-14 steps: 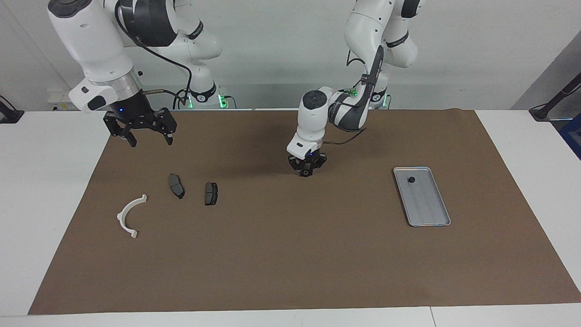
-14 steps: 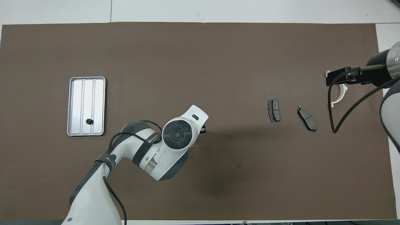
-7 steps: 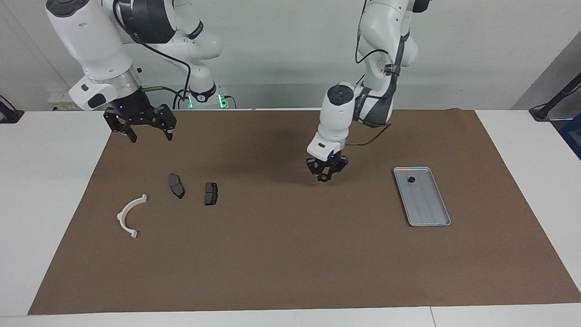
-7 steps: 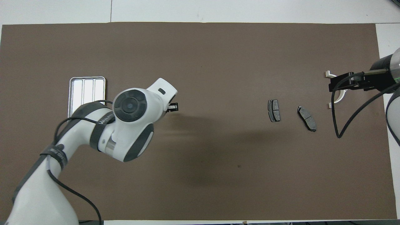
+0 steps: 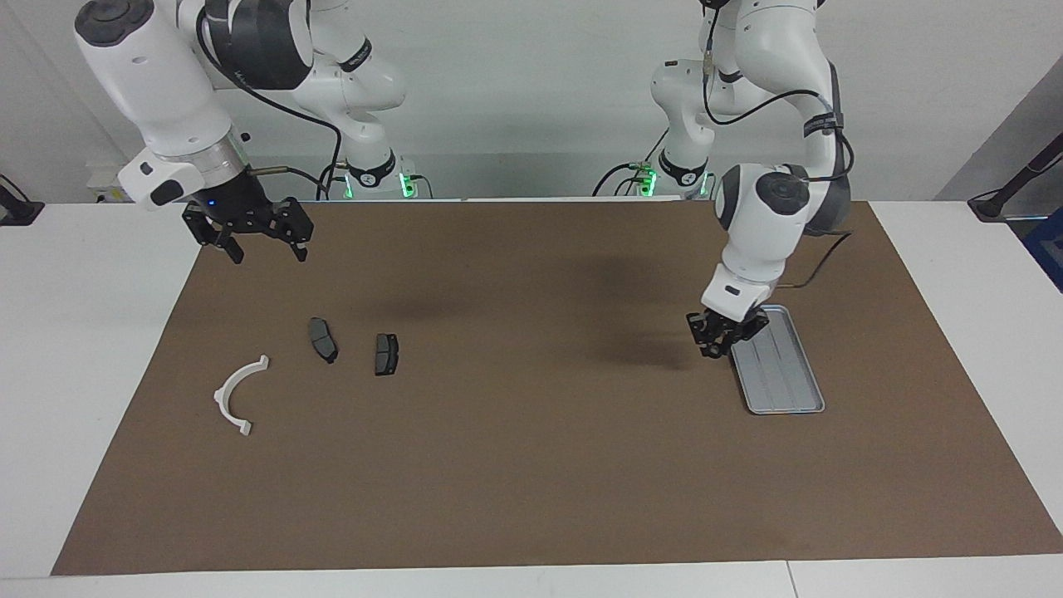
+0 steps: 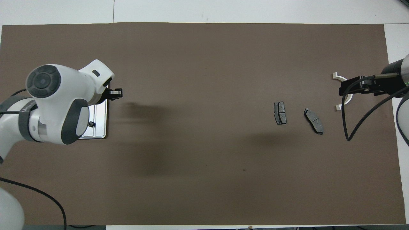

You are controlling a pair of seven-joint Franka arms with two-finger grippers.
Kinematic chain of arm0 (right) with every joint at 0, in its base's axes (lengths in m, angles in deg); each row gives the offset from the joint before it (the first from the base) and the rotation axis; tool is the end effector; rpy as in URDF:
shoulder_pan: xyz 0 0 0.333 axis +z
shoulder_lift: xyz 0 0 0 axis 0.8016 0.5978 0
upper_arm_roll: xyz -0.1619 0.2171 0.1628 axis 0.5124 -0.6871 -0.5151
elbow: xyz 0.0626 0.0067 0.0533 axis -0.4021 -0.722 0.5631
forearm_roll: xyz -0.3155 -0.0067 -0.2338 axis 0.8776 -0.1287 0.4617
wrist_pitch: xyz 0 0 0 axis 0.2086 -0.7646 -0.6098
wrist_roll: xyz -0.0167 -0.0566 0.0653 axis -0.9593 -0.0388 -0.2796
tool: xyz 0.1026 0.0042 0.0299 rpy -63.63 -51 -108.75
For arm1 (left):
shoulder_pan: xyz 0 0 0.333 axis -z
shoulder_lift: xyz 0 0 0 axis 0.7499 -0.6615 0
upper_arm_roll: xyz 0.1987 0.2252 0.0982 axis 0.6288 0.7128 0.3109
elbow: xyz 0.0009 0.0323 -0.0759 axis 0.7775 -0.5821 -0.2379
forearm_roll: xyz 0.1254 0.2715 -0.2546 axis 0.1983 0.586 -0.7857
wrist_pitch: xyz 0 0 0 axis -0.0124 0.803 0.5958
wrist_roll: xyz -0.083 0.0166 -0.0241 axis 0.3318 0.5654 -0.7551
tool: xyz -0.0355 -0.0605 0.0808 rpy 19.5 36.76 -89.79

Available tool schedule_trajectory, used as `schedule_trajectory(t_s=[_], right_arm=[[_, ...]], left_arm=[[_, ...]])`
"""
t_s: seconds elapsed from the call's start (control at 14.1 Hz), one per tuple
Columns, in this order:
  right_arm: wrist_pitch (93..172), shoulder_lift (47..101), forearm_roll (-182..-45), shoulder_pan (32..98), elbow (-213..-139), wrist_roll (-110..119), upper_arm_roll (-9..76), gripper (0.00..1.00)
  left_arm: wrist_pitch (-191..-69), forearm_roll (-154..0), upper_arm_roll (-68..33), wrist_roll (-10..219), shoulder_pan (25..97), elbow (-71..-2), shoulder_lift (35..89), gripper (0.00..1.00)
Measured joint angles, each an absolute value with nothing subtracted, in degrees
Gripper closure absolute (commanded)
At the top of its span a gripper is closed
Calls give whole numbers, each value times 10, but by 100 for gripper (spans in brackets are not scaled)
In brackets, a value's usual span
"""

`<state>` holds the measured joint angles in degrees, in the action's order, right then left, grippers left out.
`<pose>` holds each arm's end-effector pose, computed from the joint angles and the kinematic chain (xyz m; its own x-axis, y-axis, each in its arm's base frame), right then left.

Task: Pick bearing gear from pile to tray
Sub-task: 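Carry the dark ring with the left gripper over the metal tray, then lower the dark ring into the tray and open the left gripper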

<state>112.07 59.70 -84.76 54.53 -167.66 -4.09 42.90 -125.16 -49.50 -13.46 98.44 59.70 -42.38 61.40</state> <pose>0.5671 -0.0025 0.5859 0.9995 -0.0252 0.0214 -0.0245 -0.9991 -0.0334 0.5913 -0.1047 0.3783 0.9898 -0.0448 0.1352 -0.0433 -0.9990 -0.0144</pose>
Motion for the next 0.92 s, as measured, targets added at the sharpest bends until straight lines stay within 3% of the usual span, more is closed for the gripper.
schedule_trajectory(t_s=[0.28,0.92], right_arm=[[1121,597,-847,538,-1676,-41,421,0],[1102,595,-806,536,-1665,-41,402,0]], left_arm=[[-1251,-495,-135,886,521,-428,613,85],[-1287,-495,-137,869,507,-433,568,85]])
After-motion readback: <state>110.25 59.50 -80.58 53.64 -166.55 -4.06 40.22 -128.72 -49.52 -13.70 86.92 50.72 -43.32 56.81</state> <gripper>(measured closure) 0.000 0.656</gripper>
